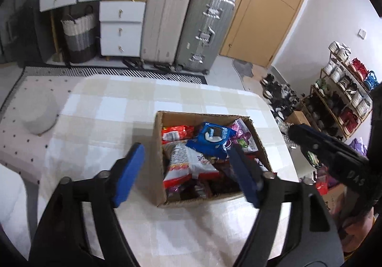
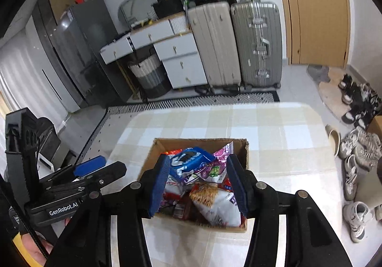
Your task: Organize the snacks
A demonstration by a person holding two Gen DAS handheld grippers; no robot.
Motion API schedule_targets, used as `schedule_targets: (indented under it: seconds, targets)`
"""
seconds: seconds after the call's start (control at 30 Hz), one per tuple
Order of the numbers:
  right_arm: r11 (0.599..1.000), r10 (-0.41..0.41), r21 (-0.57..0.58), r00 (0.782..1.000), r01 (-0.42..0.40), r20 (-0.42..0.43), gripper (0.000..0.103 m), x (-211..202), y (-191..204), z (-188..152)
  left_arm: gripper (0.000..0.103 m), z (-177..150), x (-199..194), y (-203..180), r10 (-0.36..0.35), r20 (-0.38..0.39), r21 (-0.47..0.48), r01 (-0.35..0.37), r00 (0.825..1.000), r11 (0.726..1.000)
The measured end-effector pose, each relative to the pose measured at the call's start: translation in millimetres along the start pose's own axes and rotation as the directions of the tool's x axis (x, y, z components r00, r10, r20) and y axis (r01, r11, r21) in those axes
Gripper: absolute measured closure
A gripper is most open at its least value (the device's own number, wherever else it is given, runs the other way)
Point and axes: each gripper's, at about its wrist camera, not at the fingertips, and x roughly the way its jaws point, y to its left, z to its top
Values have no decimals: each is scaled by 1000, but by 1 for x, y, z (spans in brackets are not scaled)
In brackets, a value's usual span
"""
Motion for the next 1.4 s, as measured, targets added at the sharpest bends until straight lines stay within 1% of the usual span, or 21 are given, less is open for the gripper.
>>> schedule_targets:
  seconds: [0.07, 0.13, 0.2, 0.27, 0.37, 0.4, 0.47, 0.53, 0.57, 0.6, 0.63, 0.67, 0.77, 0.83, 0.97, 1.03, 1.13, 1.17, 1.23, 1.3, 1.4]
  targets:
    - [1000, -8, -7, 999, 8, 41, 47, -21, 5, -6, 25, -6, -19, -2, 18, 32, 6, -18, 999, 1000]
    - [1000, -15, -10, 997, 16, 80, 29, -41, 10, -14, 24, -15, -43, -7, 42, 66, 21, -43, 997, 999]
    - [1000, -10, -22, 991, 13, 132, 23, -64, 17, -24, 22, -23, -68, -12, 50, 101, 33, -54, 994, 998]
    - [998, -9, -53, 987, 17, 163, 22, -83, 26, -34, 20, -31, -91, -18, 56, 126, 52, -63, 990, 997]
    - [994, 22, -106, 976, 1, 215, 21, -117, 40, -51, 20, -45, -127, -24, 71, 166, 62, -82, 984, 995]
    - [993, 22, -114, 969, 6, 246, 16, -131, 45, -58, 19, -51, -141, -25, 72, 187, 62, -85, 980, 994]
    - [992, 32, -124, 954, 5, 299, 11, -154, 53, -71, 14, -61, -168, -28, 79, 228, 54, -93, 971, 994]
    - [991, 55, -134, 933, -8, 355, 8, -182, 61, -85, 1, -75, -196, -30, 81, 269, 43, -96, 960, 994]
    - [990, 60, -138, 928, -9, 368, 6, -191, 64, -90, 1, -82, -209, -30, 82, 297, 39, -98, 951, 994]
    - [990, 61, -140, 921, -7, 384, 2, -201, 67, -95, 1, -89, -221, -31, 85, 322, 39, -103, 943, 994]
    - [990, 60, -144, 911, -1, 408, 1, -212, 71, -103, 1, -96, -233, -32, 86, 340, 43, -107, 937, 993]
    - [989, 61, -150, 903, 3, 425, 1, -222, 74, -111, 1, -104, -243, -34, 90, 352, 48, -114, 932, 992]
    - [986, 69, -167, 890, 8, 450, 1, -244, 83, -134, 1, -127, -271, -33, 115, 393, 43, -144, 912, 989]
    - [986, 70, -164, 882, 8, 466, 1, -254, 85, -154, 1, -143, -285, -30, 154, 418, 30, -183, 895, 983]
    - [989, 62, -147, 865, 14, 498, 1, -263, 81, -189, 1, -180, -298, -26, 200, 470, 37, -246, 860, 969]
    - [991, 43, -130, 864, 26, 502, 0, -261, 76, -205, 1, -194, -295, -25, 201, 474, 62, -261, 857, 963]
    - [995, 24, -99, 868, 29, 496, 0, -249, 63, -223, 1, -212, -285, -26, 215, 495, 85, -293, 842, 952]
    - [996, 18, -89, 870, 29, 492, 0, -243, 59, -226, 1, -217, -279, -25, 216, 493, 84, -293, 843, 952]
    - [997, 14, -74, 881, 24, 474, 0, -227, 49, -230, 1, -220, -261, -24, 196, 475, 91, -269, 858, 959]
    - [998, -11, -56, 891, 41, 454, 1, -211, 41, -230, 1, -227, -242, -21, 186, 470, 93, -259, 863, 961]
    - [999, -17, -33, 910, 34, 413, 0, -190, 26, -235, 1, -230, -216, -14, 125, 467, 107, -196, 876, 975]
